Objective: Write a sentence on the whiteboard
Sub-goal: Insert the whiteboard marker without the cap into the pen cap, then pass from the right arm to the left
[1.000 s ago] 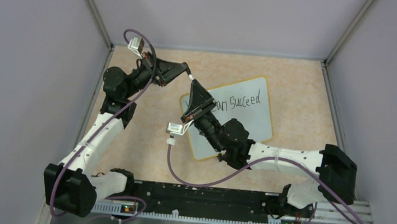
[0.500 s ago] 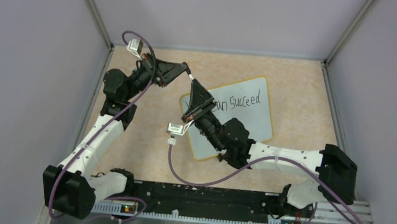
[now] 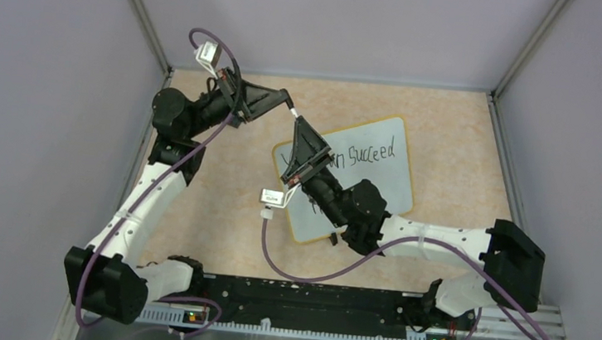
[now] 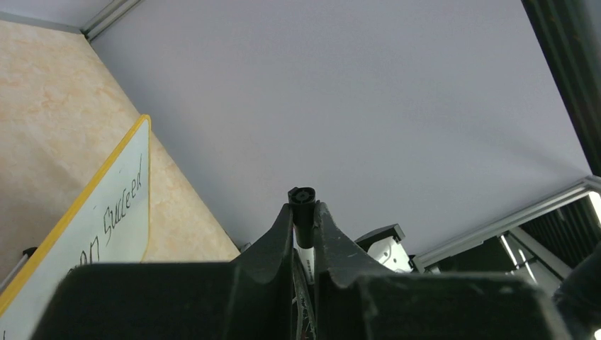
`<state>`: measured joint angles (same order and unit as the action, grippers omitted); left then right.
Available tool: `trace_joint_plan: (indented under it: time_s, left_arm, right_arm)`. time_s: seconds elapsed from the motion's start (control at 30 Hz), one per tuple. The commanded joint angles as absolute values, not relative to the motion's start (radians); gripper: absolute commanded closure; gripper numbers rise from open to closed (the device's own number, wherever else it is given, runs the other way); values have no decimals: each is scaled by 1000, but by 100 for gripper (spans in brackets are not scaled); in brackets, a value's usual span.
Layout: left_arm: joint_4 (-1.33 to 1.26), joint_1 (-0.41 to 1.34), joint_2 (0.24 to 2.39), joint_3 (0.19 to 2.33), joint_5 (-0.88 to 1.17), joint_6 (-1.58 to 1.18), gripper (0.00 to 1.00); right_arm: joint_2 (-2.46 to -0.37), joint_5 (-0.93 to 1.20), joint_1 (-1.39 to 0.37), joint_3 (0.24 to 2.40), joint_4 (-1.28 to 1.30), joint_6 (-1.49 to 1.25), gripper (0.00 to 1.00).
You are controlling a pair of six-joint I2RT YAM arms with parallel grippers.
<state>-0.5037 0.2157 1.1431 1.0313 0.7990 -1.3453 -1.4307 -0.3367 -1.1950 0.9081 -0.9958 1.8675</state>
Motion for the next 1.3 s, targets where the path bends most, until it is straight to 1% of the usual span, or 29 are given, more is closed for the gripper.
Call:
trace_joint_plan:
  time_s: [0.0, 0.07, 0.17, 0.27, 0.37, 0.4, 0.53, 0.63, 0.67, 0.7, 0.83, 0.9, 0.97, 1.13, 1.27]
  left_arm:
    - [-494, 237, 1137, 1086, 991, -1282, 83]
    - [-515, 225, 1139, 1088, 989, -1292, 77]
    - [-565, 189, 1142, 1108, 997, -1323, 61]
    - [-640, 150, 1146, 1129, 1013, -1369, 48]
    - [-683, 103, 1145, 1144, 1029, -1398, 39]
    - [-686, 85, 1141, 1143, 1033, -1399, 37]
    - [-630, 9, 1141, 1154, 1064, -1316, 33]
    - [-393, 7, 1186, 1266, 1148, -1050, 33]
    - [-306, 7, 1203, 1304, 1164, -991, 33]
    - [-279, 7, 1215, 1320, 1186, -978, 33]
    - [-315, 24, 1247, 1343, 1250, -1029, 35]
    - [-369, 37, 1242, 1334, 1276, -1042, 35]
    - [-437, 41, 1233, 1321, 1310, -1040, 33]
    - [-389, 37, 1279, 1369, 1394, -964, 30]
    - [-396, 33, 1321, 1427, 1439, -929, 25]
  right_arm:
    - [-1398, -290, -1174, 907, -1037, 1890, 100]
    - [-1391, -288, -1173, 900, -1041, 1892, 100]
    - [-1380, -283, -1172, 884, -1045, 1896, 100]
    - [-1370, -276, -1171, 865, -1052, 1904, 100]
    - [-1360, -281, -1169, 859, -1048, 1889, 100]
    - [-1357, -284, -1169, 859, -1045, 1883, 100]
    - [-1333, -311, -1167, 870, -1034, 1824, 100]
    - [-1312, -303, -1166, 860, -1048, 1803, 100]
    - [-1306, -290, -1167, 847, -1064, 1811, 100]
    - [-1301, -270, -1166, 830, -1079, 1827, 100]
    - [-1282, -193, -1166, 754, -1127, 1874, 100]
    - [-1273, -188, -1167, 745, -1139, 1849, 100]
    - [-1250, -218, -1169, 769, -1098, 1758, 100]
    - [-1163, -277, -1169, 850, -934, 1461, 100]
    - [-1131, -328, -1168, 867, -880, 1319, 100]
